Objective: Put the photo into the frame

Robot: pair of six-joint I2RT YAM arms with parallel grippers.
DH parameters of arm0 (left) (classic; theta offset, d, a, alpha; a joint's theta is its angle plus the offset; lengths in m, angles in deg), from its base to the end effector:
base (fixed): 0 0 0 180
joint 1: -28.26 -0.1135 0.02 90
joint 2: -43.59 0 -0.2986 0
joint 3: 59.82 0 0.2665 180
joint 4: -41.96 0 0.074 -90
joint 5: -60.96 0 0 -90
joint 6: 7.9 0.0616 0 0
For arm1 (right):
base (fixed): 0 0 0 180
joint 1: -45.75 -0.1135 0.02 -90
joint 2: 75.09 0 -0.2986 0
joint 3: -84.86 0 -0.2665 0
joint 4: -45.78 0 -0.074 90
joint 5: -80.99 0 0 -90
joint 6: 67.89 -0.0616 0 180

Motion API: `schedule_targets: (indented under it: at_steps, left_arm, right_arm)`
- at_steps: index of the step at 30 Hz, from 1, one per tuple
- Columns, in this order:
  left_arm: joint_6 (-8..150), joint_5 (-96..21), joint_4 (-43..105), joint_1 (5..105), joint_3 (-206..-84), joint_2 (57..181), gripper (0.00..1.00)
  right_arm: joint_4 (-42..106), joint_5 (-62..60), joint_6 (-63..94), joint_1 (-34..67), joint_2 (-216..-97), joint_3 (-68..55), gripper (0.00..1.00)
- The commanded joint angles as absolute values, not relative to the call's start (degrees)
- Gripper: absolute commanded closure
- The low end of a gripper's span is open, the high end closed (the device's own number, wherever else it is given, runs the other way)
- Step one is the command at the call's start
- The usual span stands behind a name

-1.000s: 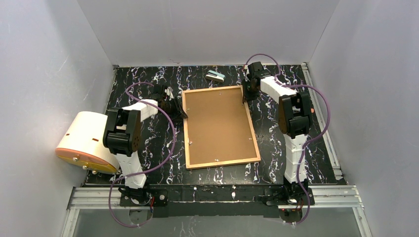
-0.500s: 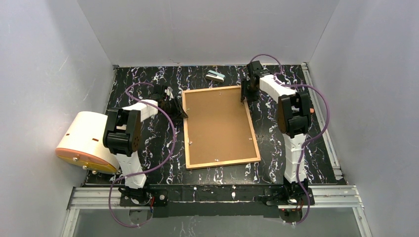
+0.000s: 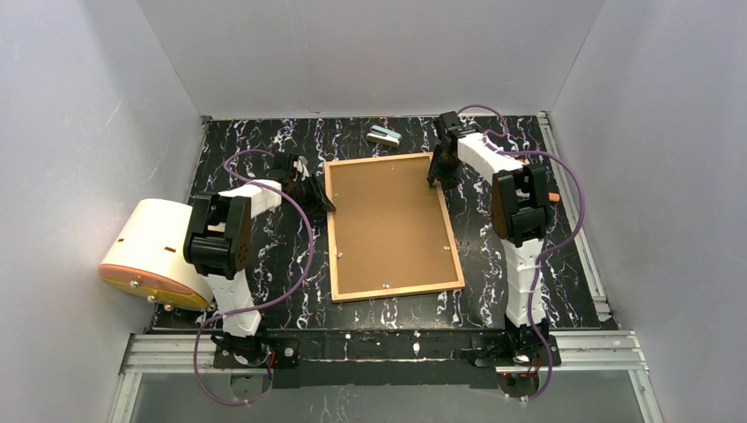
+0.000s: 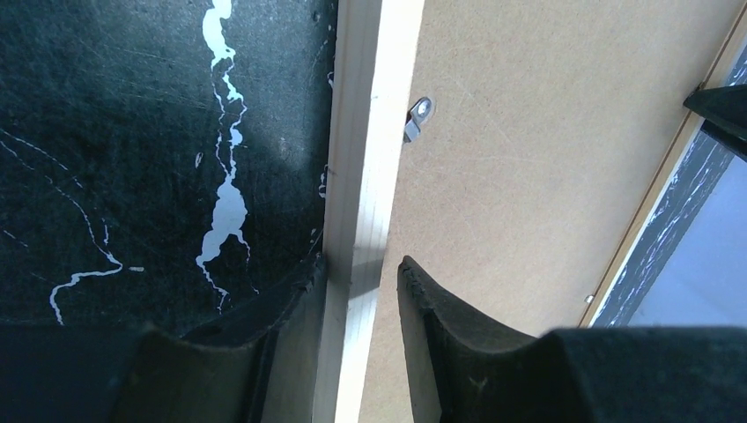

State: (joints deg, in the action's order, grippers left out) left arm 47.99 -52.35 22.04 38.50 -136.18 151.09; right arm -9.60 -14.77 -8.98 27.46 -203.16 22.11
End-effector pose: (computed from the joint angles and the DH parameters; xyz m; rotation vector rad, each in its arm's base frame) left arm 0.4089 -0.0986 0.1589 -0.3440 2.5232 -0.8241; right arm 0.4961 0.1575 0.1748 0.3319 2.7005 0.1151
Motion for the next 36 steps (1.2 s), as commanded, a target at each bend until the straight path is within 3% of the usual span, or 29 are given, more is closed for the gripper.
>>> schedule_targets:
  at_steps: [1,4,7,12,14,20,27,33,36]
  left_arm:
    - [47.91,-53.35,22.01,38.37,-135.70,150.91,0.66]
    - [47.82,-53.45,22.01,38.36,-135.58,151.01,0.67]
    - [47.82,-53.41,22.06,38.37,-135.34,150.83,0.67]
    - [48.15,-52.82,21.55,38.37,-135.51,150.02,0.66]
    - [48.53,-52.54,20.97,38.34,-135.99,149.74,0.65]
    - [49.81,-51.38,19.09,38.37,-138.17,149.51,0.63]
    - [50.17,-51.90,18.22,38.36,-137.67,149.98,0.67]
    - [51.04,-52.52,16.52,38.32,-138.13,151.04,0.69]
    - [51.45,-52.53,15.85,38.37,-138.37,151.01,0.70]
  right_arm:
    - [-15.26,-17.51,-10.70,26.99,-206.18,24.21,0.56]
    - [-14.51,-17.54,-11.26,26.97,-205.50,24.13,0.65]
    - [-13.66,-16.98,-12.03,27.00,-204.81,23.96,0.67]
    - [-9.75,-14.82,-12.23,27.01,-202.68,23.74,0.47]
    - [-6.90,-13.34,-11.03,26.98,-201.25,23.48,0.43]
    - [0.82,-9.71,-7.62,27.02,-198.51,23.86,0.42]
    - [7.26,-1.38,-8.56,26.02,-200.09,24.71,0.49]
    - [6.83,-8.63,-10.70,25.27,-200.94,24.34,0.39]
    - [10.20,-3.42,-9.98,25.27,-201.35,23.45,0.42]
